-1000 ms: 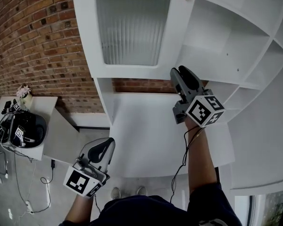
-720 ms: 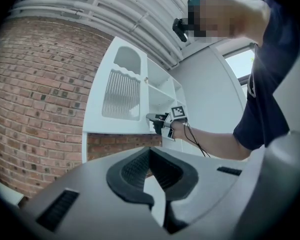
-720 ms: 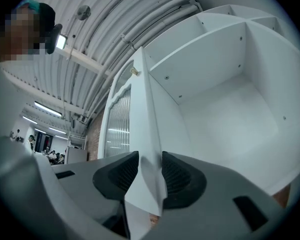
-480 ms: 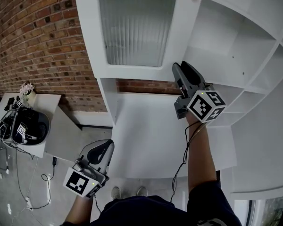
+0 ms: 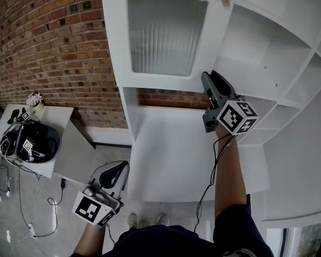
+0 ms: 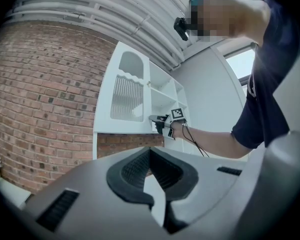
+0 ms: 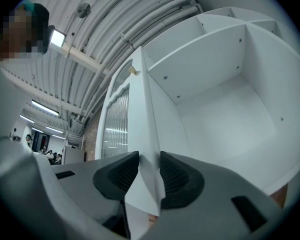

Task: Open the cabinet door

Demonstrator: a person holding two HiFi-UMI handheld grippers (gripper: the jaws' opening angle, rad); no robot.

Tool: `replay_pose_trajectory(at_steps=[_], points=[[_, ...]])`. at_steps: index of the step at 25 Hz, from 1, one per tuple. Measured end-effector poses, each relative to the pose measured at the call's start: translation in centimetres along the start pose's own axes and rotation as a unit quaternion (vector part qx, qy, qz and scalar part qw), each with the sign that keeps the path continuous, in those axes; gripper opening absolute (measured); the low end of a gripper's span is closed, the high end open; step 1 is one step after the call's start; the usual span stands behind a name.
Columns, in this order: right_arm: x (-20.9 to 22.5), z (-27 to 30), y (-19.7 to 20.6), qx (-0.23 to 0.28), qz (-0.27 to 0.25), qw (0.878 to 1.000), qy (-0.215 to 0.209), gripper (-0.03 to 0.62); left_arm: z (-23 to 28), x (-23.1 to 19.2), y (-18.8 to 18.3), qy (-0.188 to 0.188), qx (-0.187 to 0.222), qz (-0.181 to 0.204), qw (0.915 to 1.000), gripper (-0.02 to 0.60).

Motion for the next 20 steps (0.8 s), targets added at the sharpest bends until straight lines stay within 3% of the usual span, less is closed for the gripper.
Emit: replay_pose_trajectory(at_steps=[5,20], points=[[-0.6,-1.5,-0.3,0.003,-0.005,1.0,-0.004,0.129,-1.0,0.1,0.1,-0.002,-0.001,-0.005,1.0,0.005],[-7.3,-9.6,-1.2,0.013,-0.05,0.999,-0.016,0.089,-1.4,1.9,-0.1,0.057,0.001,-0.006,0.9983,0.005]])
Point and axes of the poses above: the fingertips, and each gripper's own axes: z forward along the fingers, x to its right, y out of its underside, the point moved 1 cm from there along -z, backward along the fingers, and after that the axes turned 10 degrees about y, right-handed, at the moved point
